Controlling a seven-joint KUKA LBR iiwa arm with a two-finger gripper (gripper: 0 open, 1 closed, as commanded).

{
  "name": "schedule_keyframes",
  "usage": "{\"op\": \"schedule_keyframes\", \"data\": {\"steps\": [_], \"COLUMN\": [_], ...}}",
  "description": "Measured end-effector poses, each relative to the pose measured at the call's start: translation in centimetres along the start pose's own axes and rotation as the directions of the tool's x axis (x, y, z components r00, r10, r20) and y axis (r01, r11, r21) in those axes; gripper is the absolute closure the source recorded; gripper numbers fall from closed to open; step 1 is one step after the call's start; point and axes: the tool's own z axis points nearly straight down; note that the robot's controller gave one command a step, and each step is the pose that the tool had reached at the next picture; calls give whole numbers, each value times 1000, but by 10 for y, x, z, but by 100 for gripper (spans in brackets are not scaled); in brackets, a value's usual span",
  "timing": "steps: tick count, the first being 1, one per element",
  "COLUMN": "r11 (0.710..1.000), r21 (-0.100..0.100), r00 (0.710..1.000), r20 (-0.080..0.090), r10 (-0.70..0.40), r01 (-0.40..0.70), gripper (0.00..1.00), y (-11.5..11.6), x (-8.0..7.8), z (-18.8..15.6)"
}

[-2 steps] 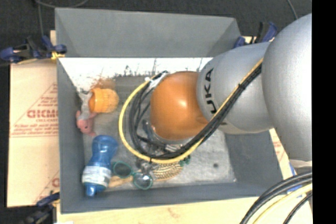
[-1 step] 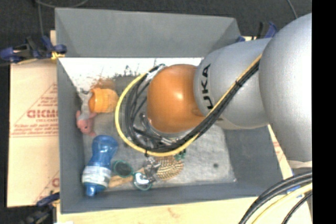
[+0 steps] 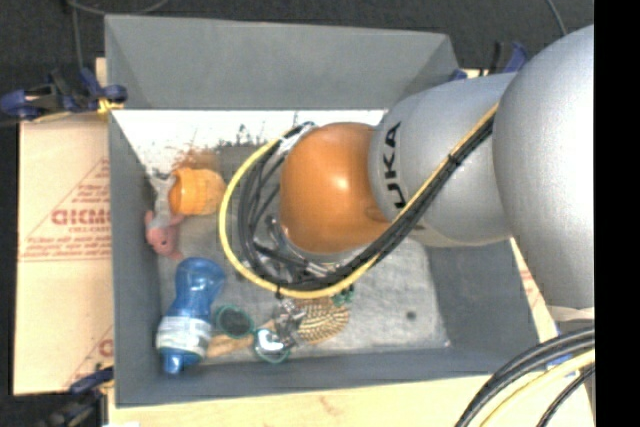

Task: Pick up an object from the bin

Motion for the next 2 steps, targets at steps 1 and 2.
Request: {"op": "schedule_keyframes", "data": {"steps": [1,2], "r11": [999,994], "r21": [2,3], "r00": [999,994], "r20": [6,8], "r10": [52,-111], "r01": [-52,111], "gripper": [0,100], "y": [23,44], "x": [12,-2], "z": [28,44]}}
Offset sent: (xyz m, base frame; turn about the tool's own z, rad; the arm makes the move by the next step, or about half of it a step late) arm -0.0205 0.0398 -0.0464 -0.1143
